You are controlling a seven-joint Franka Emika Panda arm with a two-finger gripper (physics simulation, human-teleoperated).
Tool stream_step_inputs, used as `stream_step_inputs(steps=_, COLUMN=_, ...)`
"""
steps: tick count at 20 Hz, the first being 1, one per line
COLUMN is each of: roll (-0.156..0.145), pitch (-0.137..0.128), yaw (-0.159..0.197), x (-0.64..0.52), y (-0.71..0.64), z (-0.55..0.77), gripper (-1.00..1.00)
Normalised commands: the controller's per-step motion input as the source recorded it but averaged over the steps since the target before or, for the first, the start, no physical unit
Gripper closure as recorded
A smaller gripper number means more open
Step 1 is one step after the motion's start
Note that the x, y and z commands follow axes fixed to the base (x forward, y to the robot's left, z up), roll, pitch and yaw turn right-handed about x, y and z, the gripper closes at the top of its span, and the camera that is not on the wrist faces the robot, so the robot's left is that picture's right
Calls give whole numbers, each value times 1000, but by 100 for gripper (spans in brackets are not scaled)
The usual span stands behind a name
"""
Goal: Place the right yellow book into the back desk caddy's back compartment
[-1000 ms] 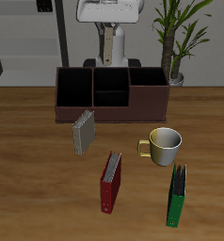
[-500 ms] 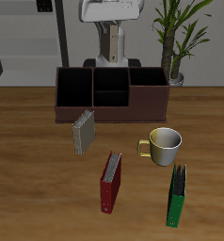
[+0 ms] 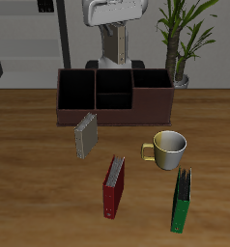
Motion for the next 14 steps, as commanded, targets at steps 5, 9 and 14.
stream_step_inputs(steps=5, roll=6, pitch=26, yaw=130, x=-117, y=13, z=-94, gripper=100)
stream_step_inputs(steps=9, roll=19, pitch=51, yaw=153, x=-96, y=33, z=-116, gripper=100)
stream_step_inputs(steps=14, roll=1, pitch=19, yaw=73, x=-58, y=1, z=-41, gripper=100)
